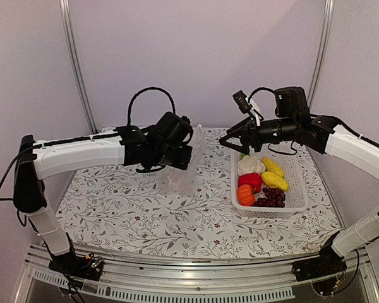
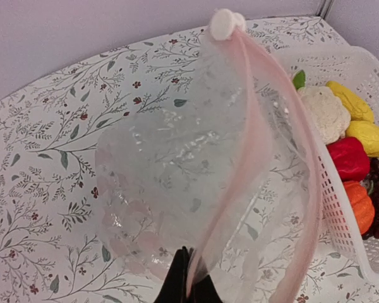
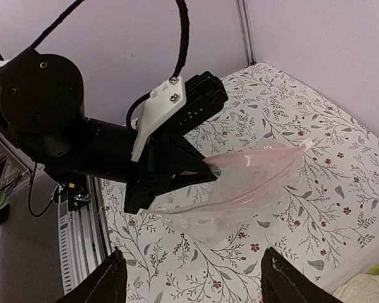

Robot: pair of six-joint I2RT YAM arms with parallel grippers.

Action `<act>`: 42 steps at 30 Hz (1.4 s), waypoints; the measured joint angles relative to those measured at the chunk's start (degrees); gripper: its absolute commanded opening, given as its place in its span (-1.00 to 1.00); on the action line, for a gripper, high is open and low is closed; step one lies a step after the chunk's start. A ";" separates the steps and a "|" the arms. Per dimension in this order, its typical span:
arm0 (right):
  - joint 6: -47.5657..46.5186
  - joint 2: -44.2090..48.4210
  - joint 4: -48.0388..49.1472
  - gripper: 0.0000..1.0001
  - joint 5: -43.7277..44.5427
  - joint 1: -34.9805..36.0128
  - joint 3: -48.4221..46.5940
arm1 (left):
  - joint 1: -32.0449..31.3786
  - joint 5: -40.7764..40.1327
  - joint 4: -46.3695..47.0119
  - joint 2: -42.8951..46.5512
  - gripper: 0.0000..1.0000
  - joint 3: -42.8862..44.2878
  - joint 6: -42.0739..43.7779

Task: Place the food in the zip-top bag and seal the zipper
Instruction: Adjust the zipper food storage bag at the center of the board.

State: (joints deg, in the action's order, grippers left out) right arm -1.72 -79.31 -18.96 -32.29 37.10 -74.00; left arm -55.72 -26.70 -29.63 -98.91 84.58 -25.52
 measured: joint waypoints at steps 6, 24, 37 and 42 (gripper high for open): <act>5.75 -0.90 2.32 0.57 0.07 -0.42 3.85 | -6.08 -10.47 1.27 -5.75 -1.00 -0.72 -4.02; 15.61 -17.03 2.29 0.29 3.56 -1.18 -0.85 | -9.68 -17.09 5.55 -5.57 -1.00 0.74 -11.17; 15.74 -19.45 -1.29 0.20 14.29 -1.75 -0.20 | -9.33 -16.52 4.66 1.03 -1.00 0.46 -11.58; 10.62 -19.43 -2.47 0.42 8.79 -1.95 -1.16 | -8.83 -12.31 4.04 2.45 -1.00 0.63 -11.80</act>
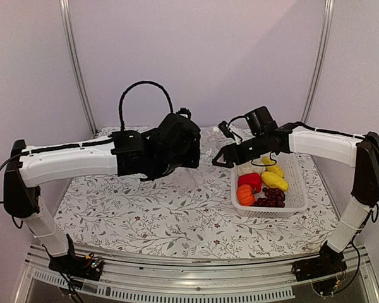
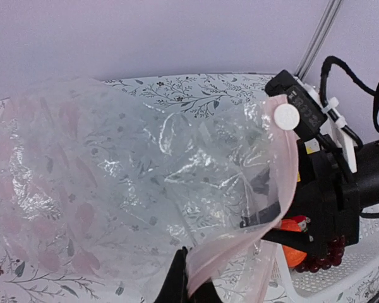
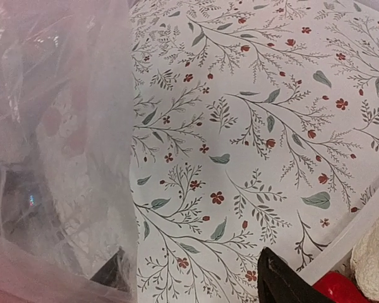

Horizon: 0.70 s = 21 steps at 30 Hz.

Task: Place the food in the zip-top bag and seal the zipper
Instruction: Adjust the zipper food storage bag at the center of the board.

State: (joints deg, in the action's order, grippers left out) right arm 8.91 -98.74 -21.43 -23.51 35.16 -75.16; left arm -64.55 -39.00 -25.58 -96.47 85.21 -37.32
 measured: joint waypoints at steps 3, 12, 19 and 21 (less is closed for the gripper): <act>-6.38 1.75 -2.89 0.55 -6.14 -0.07 -0.52 | 0.55 1.44 -1.79 0.00 -1.00 -0.20 -0.50; -26.27 17.84 -15.26 0.38 -12.66 -5.42 2.34 | 1.88 2.58 -7.10 0.09 -1.00 -4.28 -1.14; -40.11 18.12 -20.28 0.33 -6.78 -8.70 11.74 | 2.12 3.69 -8.37 0.13 -1.00 -5.11 -1.07; -43.43 17.27 -21.51 0.44 -5.68 -8.59 12.74 | 2.12 3.98 -8.37 0.13 -1.00 -5.11 -1.07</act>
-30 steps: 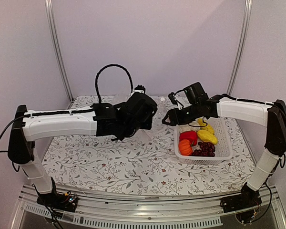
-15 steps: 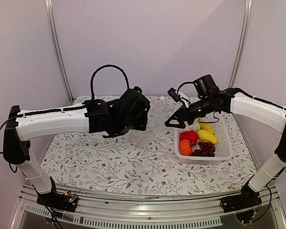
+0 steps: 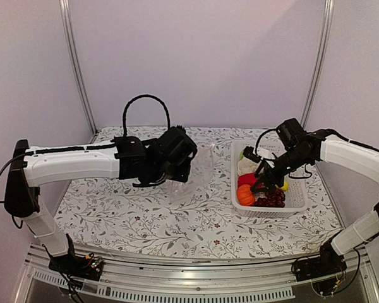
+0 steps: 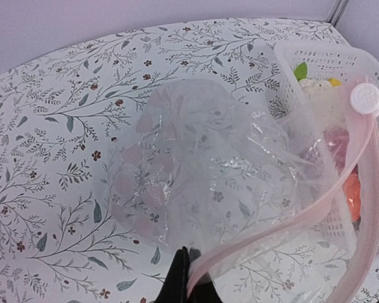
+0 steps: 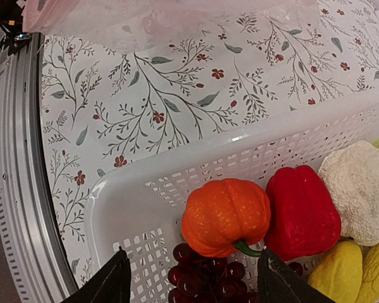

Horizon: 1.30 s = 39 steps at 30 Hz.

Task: Place the food in the zip-top bag and seal the zipper
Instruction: Adjust the zipper food storage bag at the center of the board, then pick up the fake vegetable from the bin.

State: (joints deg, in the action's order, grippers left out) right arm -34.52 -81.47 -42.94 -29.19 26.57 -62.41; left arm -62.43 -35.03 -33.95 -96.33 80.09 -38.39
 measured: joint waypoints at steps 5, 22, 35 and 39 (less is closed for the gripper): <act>-7.21 -1.03 0.66 0.61 1.97 0.00 0.66 | 0.13 0.50 0.09 0.00 -1.00 0.00 -0.02; -19.41 -12.94 4.44 0.52 2.84 0.00 1.03 | 0.42 2.67 0.22 1.57 -1.00 -0.50 -1.16; -18.34 -15.04 7.43 -0.50 2.21 -0.09 1.01 | 1.31 3.93 0.46 1.53 -1.00 -0.50 -1.33; -17.51 -14.36 6.73 -0.56 2.34 -0.07 0.98 | 1.66 4.55 0.68 1.14 -1.00 -0.35 -1.29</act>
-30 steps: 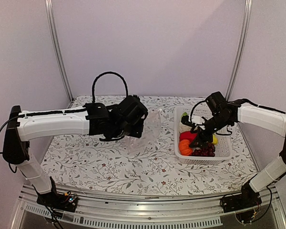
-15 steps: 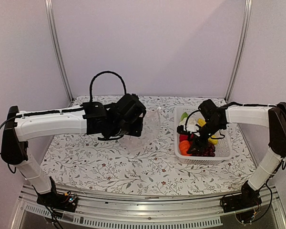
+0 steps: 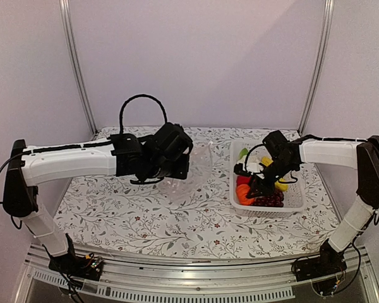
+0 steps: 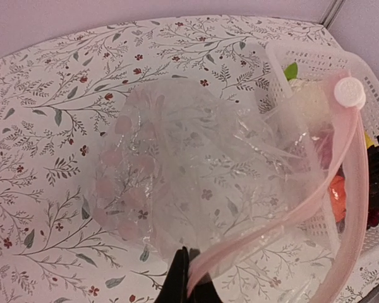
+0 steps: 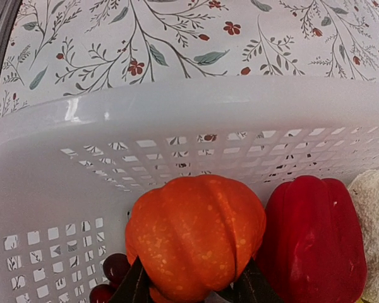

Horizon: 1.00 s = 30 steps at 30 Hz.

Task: Place the food in the zip-top bag and seal the zipper
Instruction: Pick up the fake vegetable from the bin, then place the fake vegetable in the zipper food storage bag.

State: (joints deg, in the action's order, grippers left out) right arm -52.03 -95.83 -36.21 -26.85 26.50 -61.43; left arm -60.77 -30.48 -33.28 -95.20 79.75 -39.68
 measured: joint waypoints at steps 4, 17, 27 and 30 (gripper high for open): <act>0.87 4.35 -1.90 -0.60 0.24 0.04 -0.35 | 0.13 0.09 0.02 -0.87 -1.00 0.50 0.17; 10.75 15.78 -6.97 -0.62 -17.57 0.68 -18.08 | 0.26 2.12 2.60 -4.48 -1.00 2.84 0.37; 20.28 11.78 -1.40 -0.63 -26.05 6.54 -19.08 | 0.31 4.55 5.44 -5.25 -1.00 5.29 -1.33; 23.19 9.97 2.32 -0.64 -25.64 6.54 -17.86 | 0.31 5.75 6.88 -4.72 -1.00 5.22 -2.12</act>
State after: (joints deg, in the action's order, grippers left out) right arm -28.84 -85.86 -33.89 -52.49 33.04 -79.29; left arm -60.47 -24.73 -26.39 -99.92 84.97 -41.80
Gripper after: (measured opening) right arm 0.381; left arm 0.004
